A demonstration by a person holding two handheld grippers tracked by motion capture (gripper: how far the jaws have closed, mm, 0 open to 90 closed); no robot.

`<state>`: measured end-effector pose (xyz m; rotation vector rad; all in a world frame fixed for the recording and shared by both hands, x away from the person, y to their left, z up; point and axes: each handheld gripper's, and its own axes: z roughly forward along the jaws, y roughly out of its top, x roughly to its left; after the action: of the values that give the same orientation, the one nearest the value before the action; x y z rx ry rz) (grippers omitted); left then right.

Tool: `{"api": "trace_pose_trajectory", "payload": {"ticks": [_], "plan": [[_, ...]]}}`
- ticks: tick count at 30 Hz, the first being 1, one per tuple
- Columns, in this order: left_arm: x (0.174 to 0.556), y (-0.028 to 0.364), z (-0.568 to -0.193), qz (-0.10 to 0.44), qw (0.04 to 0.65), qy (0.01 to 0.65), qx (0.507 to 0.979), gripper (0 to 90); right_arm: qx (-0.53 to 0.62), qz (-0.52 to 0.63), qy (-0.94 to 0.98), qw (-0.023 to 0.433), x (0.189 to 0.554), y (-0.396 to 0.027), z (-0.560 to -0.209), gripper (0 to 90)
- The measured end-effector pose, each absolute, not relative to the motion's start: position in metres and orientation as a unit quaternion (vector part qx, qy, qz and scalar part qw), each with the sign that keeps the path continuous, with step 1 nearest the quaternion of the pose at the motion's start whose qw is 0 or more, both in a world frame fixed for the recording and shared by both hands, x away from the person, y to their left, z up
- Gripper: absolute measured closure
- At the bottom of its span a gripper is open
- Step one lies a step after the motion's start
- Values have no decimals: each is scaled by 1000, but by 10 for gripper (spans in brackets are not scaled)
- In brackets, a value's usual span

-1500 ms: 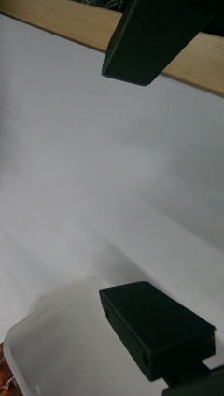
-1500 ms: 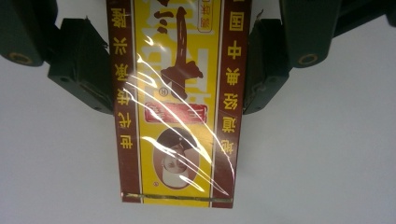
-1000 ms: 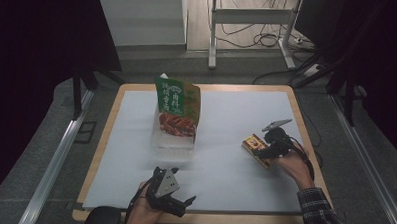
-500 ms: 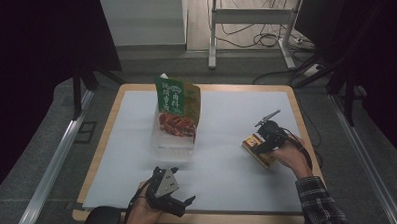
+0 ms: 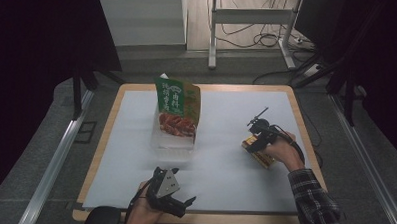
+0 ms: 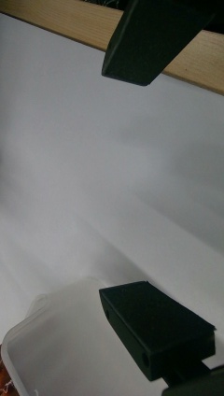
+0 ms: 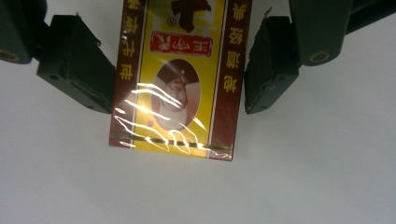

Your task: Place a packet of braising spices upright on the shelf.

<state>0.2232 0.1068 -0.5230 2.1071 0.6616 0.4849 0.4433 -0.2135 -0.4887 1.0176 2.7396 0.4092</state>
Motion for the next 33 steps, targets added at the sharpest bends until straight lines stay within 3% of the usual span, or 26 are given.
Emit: {"api": "trace_pose_trajectory", "payload": {"ticks": [13, 33], "plan": [[223, 107, -523, 197, 426, 264, 843, 0, 363, 129, 918, 94, 445, -210, -490, 310], [223, 108, -522, 199, 427, 266, 841, 0, 361, 304, 868, 156, 418, -228, -456, 319]]}}
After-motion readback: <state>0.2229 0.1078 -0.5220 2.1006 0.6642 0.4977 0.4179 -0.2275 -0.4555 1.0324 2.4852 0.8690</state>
